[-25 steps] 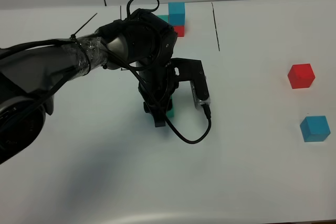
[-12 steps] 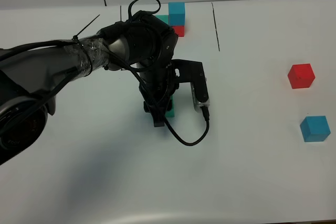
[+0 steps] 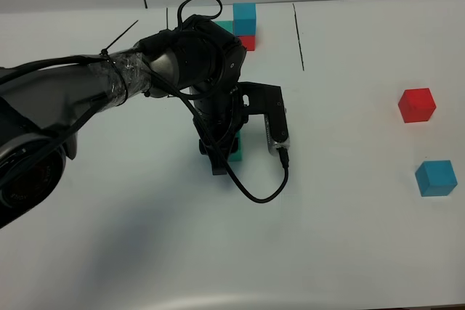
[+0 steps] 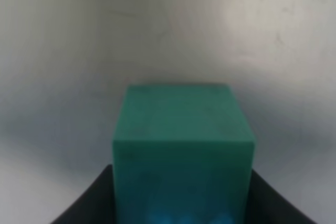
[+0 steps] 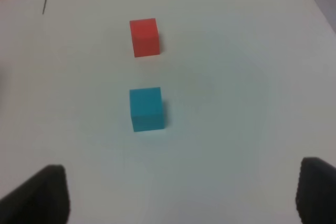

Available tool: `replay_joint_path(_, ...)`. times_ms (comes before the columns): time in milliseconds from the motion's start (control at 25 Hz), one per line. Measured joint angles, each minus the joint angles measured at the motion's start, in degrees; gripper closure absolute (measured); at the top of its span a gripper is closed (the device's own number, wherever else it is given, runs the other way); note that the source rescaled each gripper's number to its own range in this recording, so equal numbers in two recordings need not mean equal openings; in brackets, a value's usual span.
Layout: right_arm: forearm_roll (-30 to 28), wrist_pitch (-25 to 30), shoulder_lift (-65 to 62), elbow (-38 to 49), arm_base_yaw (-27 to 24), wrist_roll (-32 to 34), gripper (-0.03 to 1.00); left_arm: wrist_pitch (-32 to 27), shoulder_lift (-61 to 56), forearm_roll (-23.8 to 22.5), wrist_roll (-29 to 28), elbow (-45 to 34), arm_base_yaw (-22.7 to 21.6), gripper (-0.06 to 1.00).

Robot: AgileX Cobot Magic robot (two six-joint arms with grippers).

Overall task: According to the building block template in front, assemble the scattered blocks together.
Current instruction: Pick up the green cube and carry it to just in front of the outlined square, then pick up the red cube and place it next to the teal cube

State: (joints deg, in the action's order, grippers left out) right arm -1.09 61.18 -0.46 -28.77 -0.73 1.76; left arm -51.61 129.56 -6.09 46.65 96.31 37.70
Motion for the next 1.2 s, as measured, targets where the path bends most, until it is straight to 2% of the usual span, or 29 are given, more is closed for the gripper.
replay_joint_path(120, 0.00, 0.00, 0.00, 0.00, 0.00, -0.05, 0.22, 0.00, 0.00, -0.06, 0.24, 0.00, 0.00, 0.75)
replay_joint_path(240, 0.00, 0.00, 0.00, 0.00, 0.00, -0.05, 0.22, 0.00, 0.00, -0.06, 0.42, 0.00, 0.00, 0.70)
replay_joint_path(440, 0.00, 0.00, 0.00, 0.00, 0.00, -0.05, 0.22, 0.00, 0.00, -0.11, 0.48, 0.00, 0.00, 0.44)
replay_joint_path(680, 0.00, 0.00, 0.00, 0.00, 0.00, 0.00, 0.22, -1.50, -0.85, -0.11, 0.65, 0.61, 0.00, 0.26)
replay_joint_path(920, 0.00, 0.00, 0.00, 0.00, 0.00, 0.00, 0.22, -3.57, -5.95, -0.11, -0.07, 0.92, 0.00, 0.22)
replay_joint_path(1040, 0.00, 0.00, 0.00, 0.00, 0.00, 0.00, 0.22, -3.72, -9.02, -0.27, -3.93, 1.04, 0.00, 0.22)
replay_joint_path(1200, 0.00, 0.00, 0.00, 0.00, 0.00, -0.04, 0.22, -4.80, -12.74, -3.19, -11.92, 1.09, 0.00, 0.22)
